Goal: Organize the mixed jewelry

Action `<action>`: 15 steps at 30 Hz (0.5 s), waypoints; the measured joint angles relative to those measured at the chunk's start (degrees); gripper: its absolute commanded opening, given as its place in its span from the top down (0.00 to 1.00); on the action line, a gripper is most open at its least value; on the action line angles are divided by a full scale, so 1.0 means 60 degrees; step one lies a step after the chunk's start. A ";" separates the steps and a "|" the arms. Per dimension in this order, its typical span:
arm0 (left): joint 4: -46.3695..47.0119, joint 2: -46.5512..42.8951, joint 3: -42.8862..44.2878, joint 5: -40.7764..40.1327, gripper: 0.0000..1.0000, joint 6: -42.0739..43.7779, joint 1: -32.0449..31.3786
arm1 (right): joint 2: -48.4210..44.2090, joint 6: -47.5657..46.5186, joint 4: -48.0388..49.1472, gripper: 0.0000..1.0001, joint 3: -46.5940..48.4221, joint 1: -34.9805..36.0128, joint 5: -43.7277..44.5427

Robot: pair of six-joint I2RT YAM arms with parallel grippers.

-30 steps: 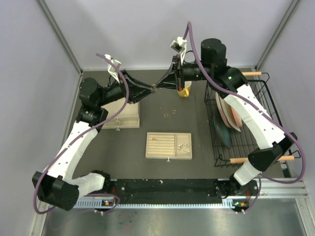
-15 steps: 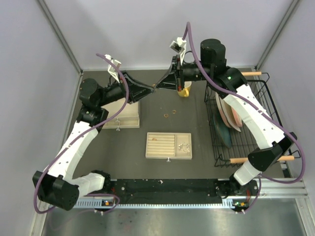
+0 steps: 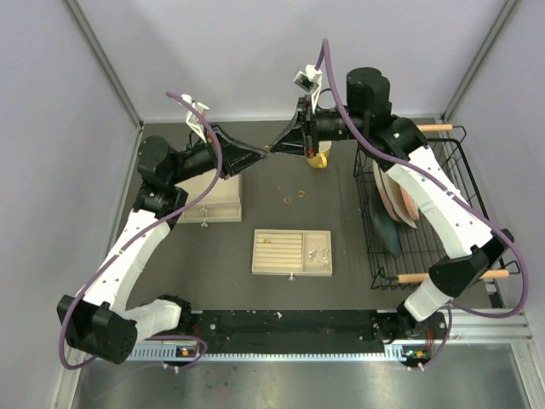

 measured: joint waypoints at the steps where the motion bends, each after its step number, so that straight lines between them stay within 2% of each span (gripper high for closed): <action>1: 0.0000 0.0004 0.0000 0.0000 1.00 -0.0025 0.0000 | 0.0000 -0.0007 0.0007 1.00 -0.0015 0.0004 0.0007; 7: -0.0004 0.0011 -0.0175 0.0004 1.00 -0.0138 0.0069 | 0.0000 -0.0131 0.0168 0.99 -0.0302 0.0066 0.0117; 10: -0.0055 0.0033 -0.0248 0.0004 1.00 -0.0138 0.0113 | 0.0000 -0.0251 0.0251 0.91 -0.0444 0.0095 0.0219; 11: -0.0080 0.0044 -0.0251 0.0004 1.00 -0.0138 0.0120 | -0.0004 -0.0284 0.0259 0.84 -0.0481 0.0106 0.0259; 13: -0.0098 0.0044 -0.0251 0.0029 1.00 -0.0131 0.0109 | -0.0004 -0.0368 0.0237 0.79 -0.0506 0.0168 0.0379; 14: -0.0106 0.0044 -0.0251 0.0055 1.00 -0.0106 0.0117 | -0.0026 -0.0423 0.0233 0.71 -0.0539 0.0182 0.0470; 15: -0.0106 0.0044 -0.0251 0.0051 1.00 -0.0095 0.0117 | -0.0040 -0.0452 0.0233 0.69 -0.0539 0.0186 0.0579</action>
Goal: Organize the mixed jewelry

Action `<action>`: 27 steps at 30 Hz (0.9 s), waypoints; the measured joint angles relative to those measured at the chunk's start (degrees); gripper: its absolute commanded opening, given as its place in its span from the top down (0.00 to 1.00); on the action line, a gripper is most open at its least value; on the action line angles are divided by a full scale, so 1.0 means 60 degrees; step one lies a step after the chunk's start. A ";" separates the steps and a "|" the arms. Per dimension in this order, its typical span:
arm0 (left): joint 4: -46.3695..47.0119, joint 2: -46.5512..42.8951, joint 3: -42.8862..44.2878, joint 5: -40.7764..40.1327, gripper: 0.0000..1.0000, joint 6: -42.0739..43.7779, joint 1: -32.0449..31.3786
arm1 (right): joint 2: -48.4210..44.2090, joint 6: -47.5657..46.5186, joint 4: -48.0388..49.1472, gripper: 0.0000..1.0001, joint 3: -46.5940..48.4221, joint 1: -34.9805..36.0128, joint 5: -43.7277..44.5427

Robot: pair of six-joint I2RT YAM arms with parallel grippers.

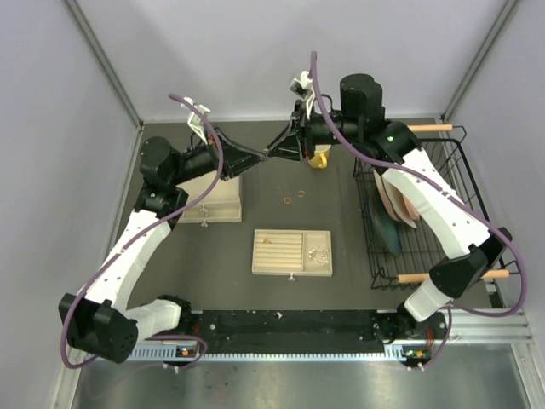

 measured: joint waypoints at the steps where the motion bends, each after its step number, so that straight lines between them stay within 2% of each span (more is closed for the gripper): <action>1: 0.0000 0.0000 0.0000 0.0015 1.00 0.0025 0.0000 | -0.0004 -0.0058 -0.0026 0.67 0.0000 0.0004 0.0109; 3: -0.0007 -0.0007 0.0000 0.0033 1.00 0.0120 0.0000 | -0.0029 -0.0160 -0.0076 0.63 0.0000 0.0007 0.0331; 8: -0.0321 -0.0087 0.0000 0.0062 1.00 0.0718 -0.0047 | -0.0193 -0.0372 -0.0401 0.60 0.0000 0.0025 0.0841; 12: -0.1603 -0.0270 0.0058 -0.0062 1.00 0.2204 -0.0066 | -0.0466 -0.0484 -0.0630 0.59 0.0000 -0.0168 0.1096; 15: -0.3282 -0.0284 0.0346 -0.0444 1.00 0.3832 -0.0113 | -0.0827 -0.0663 -0.0747 0.58 -0.0004 -0.0481 0.1333; 18: -0.5027 -0.0204 0.0801 -0.1319 1.00 0.5683 -0.0339 | -0.1428 -0.0947 -0.0754 0.57 -0.0197 -0.0747 0.1832; 21: -0.6517 0.0007 0.1191 -0.2612 1.00 0.7559 -0.1082 | -0.2106 -0.1341 -0.0761 0.57 -0.0576 -0.0874 0.2466; 27: -0.8615 0.0994 0.1293 -0.5880 1.00 1.0320 -0.3526 | -0.3209 -0.2295 -0.0794 0.58 -0.1657 -0.1257 0.4186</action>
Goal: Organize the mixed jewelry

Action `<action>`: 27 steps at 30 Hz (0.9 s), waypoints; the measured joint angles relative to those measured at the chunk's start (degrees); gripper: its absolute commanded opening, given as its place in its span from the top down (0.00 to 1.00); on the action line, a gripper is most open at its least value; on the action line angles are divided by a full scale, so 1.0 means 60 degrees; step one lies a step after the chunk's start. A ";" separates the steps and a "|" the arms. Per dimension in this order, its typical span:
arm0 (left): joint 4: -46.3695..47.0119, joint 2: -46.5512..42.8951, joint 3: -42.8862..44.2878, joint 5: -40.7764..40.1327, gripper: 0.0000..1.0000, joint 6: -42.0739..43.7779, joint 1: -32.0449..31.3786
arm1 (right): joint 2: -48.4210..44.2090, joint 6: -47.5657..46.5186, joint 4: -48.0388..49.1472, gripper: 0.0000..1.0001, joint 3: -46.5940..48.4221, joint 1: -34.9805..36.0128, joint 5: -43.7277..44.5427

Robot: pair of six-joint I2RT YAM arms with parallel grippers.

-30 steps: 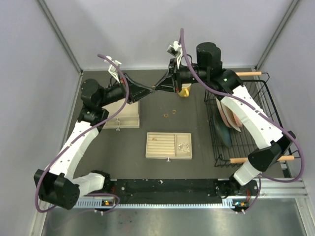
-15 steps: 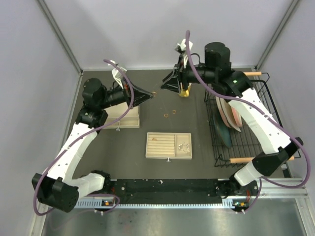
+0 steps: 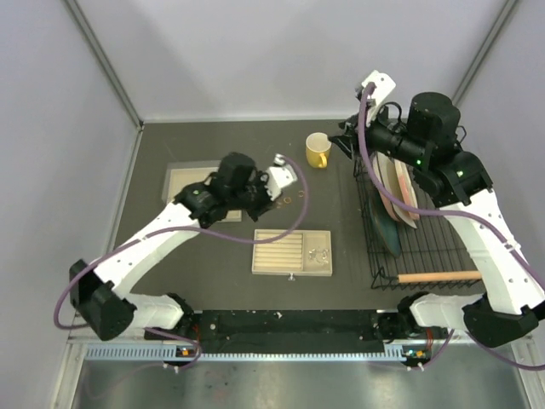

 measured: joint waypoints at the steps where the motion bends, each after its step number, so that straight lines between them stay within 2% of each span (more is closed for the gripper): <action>1: -0.0248 0.0255 0.0000 -0.0517 1.00 0.0284 -0.0324 | -0.0124 -0.0146 0.0015 0.58 -0.0233 -0.0131 0.0266; 6: -0.1002 0.1355 0.0000 -0.2524 1.00 0.1231 -0.1548 | -0.0532 -0.0576 -0.0076 0.59 -0.1311 -0.0798 0.1177; 12: -0.1359 0.2452 0.0026 -0.3960 1.00 0.1741 -0.2565 | -0.1049 -0.0699 -0.0270 0.60 -0.2288 -0.1774 0.1734; 19: -0.1734 0.3858 0.0142 -0.4561 1.00 0.1905 -0.3078 | -0.1807 -0.0794 -0.0350 0.60 -0.2830 -0.2251 0.1869; 27: -0.1734 0.4470 0.0372 -0.4790 1.00 0.1974 -0.3249 | -0.2058 -0.0856 -0.0350 0.60 -0.3166 -0.2575 0.1832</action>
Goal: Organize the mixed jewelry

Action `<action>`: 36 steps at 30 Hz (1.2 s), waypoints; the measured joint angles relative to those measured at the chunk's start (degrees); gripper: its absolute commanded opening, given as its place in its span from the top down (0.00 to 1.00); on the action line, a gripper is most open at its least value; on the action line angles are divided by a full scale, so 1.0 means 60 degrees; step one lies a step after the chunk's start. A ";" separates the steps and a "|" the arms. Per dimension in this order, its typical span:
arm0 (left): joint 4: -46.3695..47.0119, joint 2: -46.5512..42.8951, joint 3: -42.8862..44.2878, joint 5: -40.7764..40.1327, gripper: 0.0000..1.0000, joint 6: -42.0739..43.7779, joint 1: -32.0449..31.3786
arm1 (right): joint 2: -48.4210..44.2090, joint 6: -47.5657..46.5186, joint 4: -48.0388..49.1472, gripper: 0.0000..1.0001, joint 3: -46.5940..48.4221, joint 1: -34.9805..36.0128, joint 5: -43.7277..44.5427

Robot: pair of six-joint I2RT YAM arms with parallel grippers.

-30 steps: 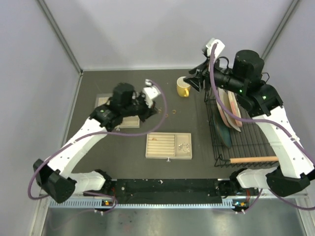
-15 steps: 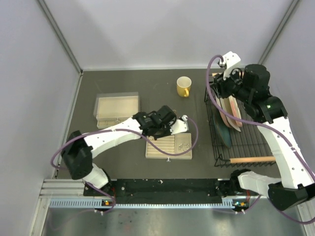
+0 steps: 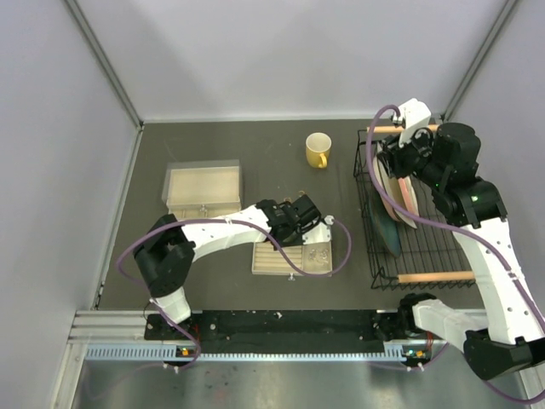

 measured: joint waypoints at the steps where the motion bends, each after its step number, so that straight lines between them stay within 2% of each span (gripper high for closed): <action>1: 0.0011 0.0062 0.0026 -0.0018 1.00 -0.0004 -0.0007 | -0.0004 0.0000 -0.0007 0.60 -0.0051 -0.0004 0.0000; 21: 0.0157 0.1169 0.0488 -0.0160 1.00 0.0102 -0.0033 | -0.0168 -0.0007 -0.0076 0.61 -0.0124 -0.0149 -0.0069; 36: 0.0251 0.1413 0.0521 -0.0226 1.00 0.0131 -0.0058 | -0.0233 -0.0073 -0.0157 0.61 -0.0248 -0.0255 -0.0138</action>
